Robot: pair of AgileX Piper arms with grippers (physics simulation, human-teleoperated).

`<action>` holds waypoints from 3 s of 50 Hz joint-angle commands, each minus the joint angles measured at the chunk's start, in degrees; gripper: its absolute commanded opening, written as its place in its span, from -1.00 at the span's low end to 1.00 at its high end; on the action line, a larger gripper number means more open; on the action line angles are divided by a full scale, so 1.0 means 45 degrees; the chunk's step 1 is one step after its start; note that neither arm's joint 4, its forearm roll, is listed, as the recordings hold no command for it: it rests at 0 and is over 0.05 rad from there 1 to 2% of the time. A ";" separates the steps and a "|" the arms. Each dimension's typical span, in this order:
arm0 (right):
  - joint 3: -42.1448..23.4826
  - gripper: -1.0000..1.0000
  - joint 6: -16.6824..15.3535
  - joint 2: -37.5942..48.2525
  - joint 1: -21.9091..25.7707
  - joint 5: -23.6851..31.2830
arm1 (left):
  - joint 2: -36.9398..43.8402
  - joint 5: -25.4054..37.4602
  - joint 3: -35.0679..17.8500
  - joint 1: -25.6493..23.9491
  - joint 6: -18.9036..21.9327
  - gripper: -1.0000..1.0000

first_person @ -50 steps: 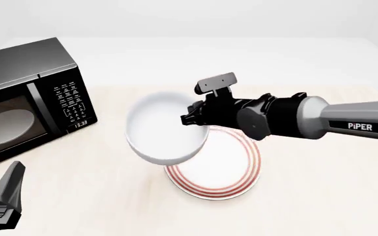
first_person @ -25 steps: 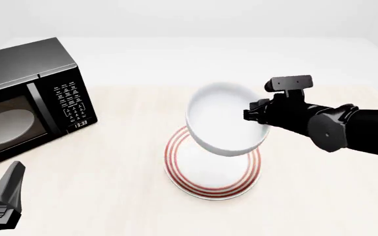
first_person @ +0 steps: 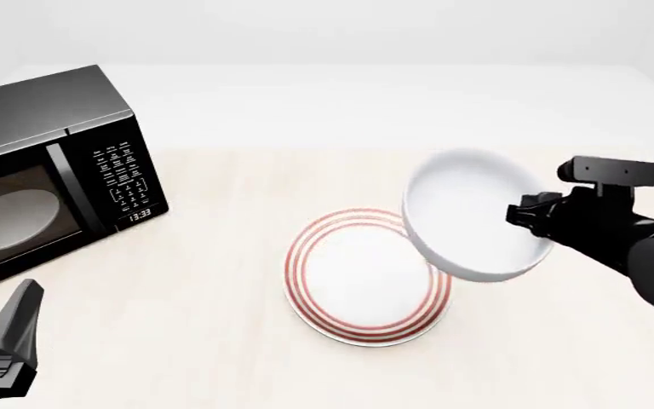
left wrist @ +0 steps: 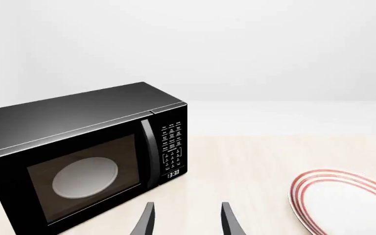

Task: Put the white bowl to the right of the plate.

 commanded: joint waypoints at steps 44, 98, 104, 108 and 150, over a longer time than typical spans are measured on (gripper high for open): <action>0.2174 -1.00 0.0194 0.1872 -0.5505 -0.3366 | 0.0000 0.0000 0.0000 0.0000 0.0000 1.00; 0.2774 -1.00 0.0481 0.4727 -0.6262 -0.5811 | 0.0000 0.0000 0.0000 0.0000 0.0000 1.00; 0.2836 1.00 0.0658 0.3445 -0.6094 -0.4990 | 0.0000 0.0000 0.0000 0.0000 0.0000 1.00; 0.2941 1.00 0.0646 0.2837 -0.6128 -0.4674 | 0.0000 0.0000 0.0000 0.0000 0.0000 1.00; 0.6547 1.00 -0.0275 -0.8783 -0.1562 -0.1597 | 0.0000 0.0000 0.0000 0.0000 0.0000 1.00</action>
